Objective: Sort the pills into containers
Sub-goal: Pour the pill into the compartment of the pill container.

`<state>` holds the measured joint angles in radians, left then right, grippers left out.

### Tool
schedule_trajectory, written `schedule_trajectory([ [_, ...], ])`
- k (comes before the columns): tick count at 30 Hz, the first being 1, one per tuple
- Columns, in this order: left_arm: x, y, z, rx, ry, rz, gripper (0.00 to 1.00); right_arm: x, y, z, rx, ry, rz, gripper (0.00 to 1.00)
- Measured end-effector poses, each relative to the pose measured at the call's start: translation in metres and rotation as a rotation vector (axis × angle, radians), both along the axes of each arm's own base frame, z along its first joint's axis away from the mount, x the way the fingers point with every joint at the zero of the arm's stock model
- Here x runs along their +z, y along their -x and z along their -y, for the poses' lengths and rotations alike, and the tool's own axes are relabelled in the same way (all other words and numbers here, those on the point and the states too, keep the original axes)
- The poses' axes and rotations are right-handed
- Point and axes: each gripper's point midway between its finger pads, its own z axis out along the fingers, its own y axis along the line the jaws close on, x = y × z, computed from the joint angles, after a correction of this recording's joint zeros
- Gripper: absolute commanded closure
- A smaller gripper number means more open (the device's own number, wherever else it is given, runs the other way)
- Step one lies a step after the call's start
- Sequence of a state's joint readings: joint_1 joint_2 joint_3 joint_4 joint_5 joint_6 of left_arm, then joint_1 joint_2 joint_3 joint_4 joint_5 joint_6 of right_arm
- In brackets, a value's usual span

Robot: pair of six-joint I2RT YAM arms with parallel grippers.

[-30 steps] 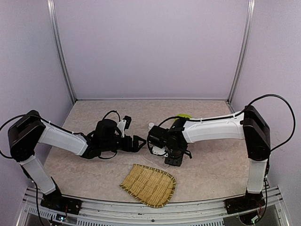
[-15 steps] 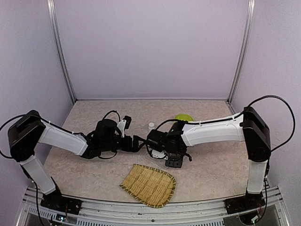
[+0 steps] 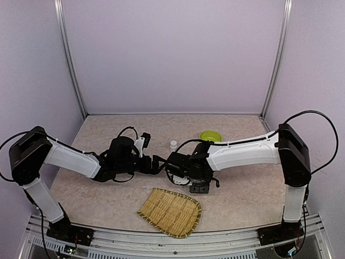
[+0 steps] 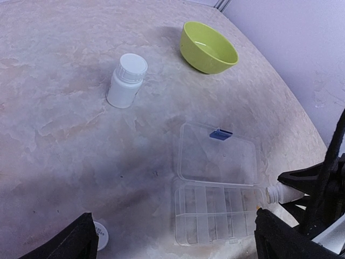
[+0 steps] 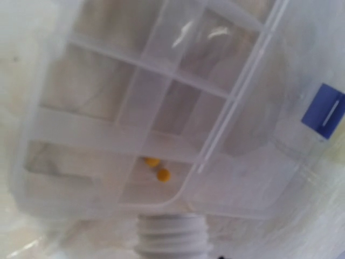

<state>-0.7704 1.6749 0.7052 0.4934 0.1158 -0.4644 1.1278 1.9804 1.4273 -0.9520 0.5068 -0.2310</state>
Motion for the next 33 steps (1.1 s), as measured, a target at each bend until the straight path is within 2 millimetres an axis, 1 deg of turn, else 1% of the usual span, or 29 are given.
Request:
schedule_trajectory([
  [19,0.0,0.0001,0.0,0.001,0.001,-0.001,0.01,-0.0018,0.0051,-0.0015,0.066,0.032,-0.017,0.67],
  [33,0.0,-0.0004,-0.0004,0.002,0.002,-0.002,0.01,-0.0006,0.003,-0.0004,0.079,0.046,-0.006,0.69],
])
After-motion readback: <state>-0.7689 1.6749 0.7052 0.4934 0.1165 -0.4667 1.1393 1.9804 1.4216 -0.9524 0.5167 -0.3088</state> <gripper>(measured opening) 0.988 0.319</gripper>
